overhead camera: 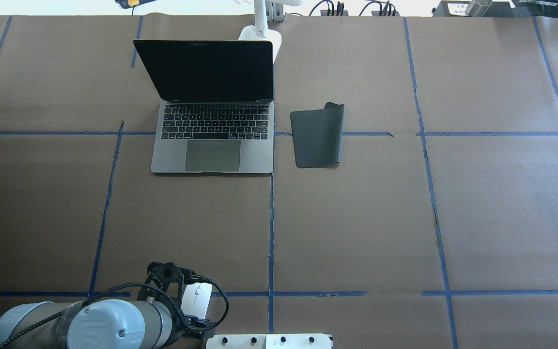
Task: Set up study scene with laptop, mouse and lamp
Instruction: 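Reach the left gripper to the white mouse and grasp it, then carry the white mouse with the left gripper over the mouse pad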
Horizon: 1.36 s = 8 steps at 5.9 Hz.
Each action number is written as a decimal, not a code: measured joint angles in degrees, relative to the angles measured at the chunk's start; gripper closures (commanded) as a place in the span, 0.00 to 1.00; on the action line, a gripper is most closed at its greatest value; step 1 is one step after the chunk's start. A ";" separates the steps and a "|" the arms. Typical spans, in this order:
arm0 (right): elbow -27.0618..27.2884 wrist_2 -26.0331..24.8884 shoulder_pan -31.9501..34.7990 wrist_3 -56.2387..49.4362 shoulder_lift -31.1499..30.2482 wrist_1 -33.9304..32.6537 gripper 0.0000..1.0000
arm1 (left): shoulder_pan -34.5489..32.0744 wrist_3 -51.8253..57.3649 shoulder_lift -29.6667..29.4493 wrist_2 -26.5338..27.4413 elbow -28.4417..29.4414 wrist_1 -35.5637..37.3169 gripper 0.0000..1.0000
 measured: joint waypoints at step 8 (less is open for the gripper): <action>0.02 0.25 0.00 0.09 0.07 0.00 0.00 | -2.74 0.35 -3.89 -0.03 2.93 1.03 0.95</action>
